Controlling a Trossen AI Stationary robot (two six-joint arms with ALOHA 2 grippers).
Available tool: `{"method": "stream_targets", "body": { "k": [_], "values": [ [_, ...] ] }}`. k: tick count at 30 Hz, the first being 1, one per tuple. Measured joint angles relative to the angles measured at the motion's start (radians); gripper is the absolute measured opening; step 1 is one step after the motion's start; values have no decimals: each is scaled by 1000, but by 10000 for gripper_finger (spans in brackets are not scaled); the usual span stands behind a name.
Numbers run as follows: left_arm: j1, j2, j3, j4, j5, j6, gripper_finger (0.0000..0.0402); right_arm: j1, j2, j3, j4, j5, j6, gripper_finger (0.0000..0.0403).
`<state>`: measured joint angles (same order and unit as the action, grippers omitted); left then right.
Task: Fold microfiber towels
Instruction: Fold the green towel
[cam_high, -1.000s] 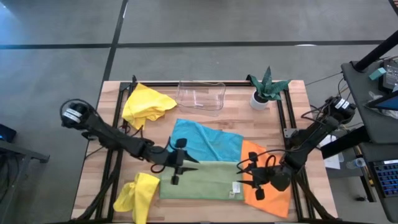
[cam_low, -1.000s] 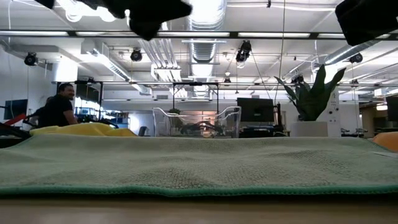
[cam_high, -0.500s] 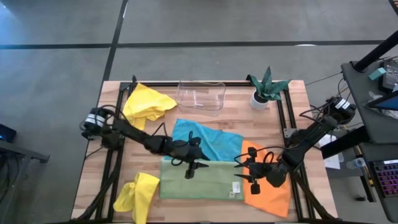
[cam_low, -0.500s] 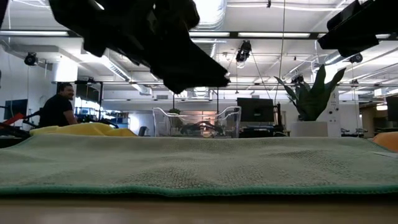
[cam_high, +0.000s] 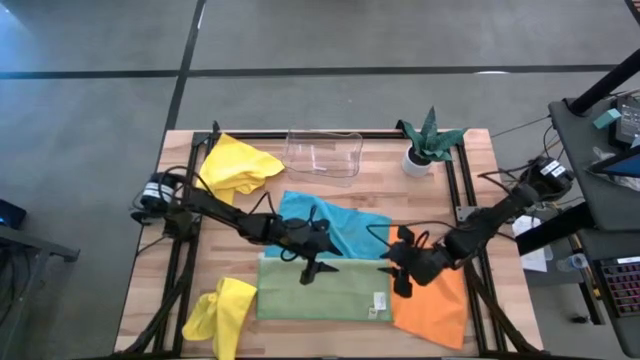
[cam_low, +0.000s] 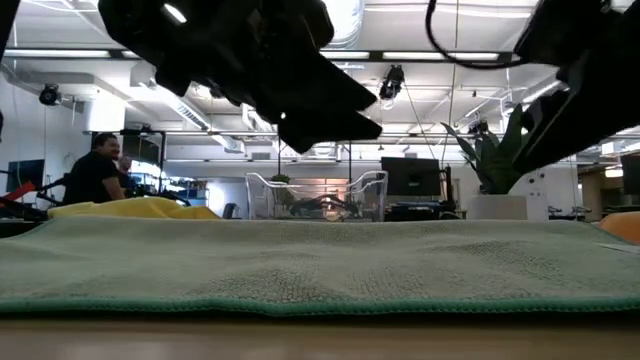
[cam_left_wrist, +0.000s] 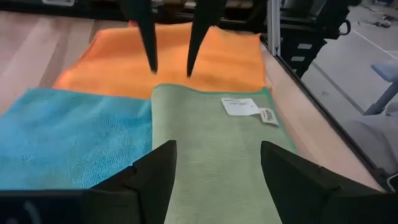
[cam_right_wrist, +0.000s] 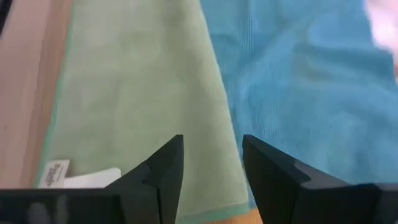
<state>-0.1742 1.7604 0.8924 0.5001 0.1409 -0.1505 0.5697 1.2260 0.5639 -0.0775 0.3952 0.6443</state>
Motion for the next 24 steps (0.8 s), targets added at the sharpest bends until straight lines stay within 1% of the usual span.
{"method": "stream_targets", "body": {
  "k": [2,5,13,15,24],
  "values": [
    [-3,-29,-11,-12,0,0,218,-36,1,-7,1,-86,0,159],
    [-8,-59,-31,-14,-2,-2,218,-77,7,-23,0,-176,-1,165],
    [-35,-83,-40,-1,-23,-1,218,-145,7,-66,8,-325,-4,171],
    [-37,-83,-40,-1,-24,-1,218,-153,7,-73,10,-341,-4,171],
    [-37,-83,-40,0,-26,-1,218,-178,8,-83,9,-347,-7,169]
  ]
}}
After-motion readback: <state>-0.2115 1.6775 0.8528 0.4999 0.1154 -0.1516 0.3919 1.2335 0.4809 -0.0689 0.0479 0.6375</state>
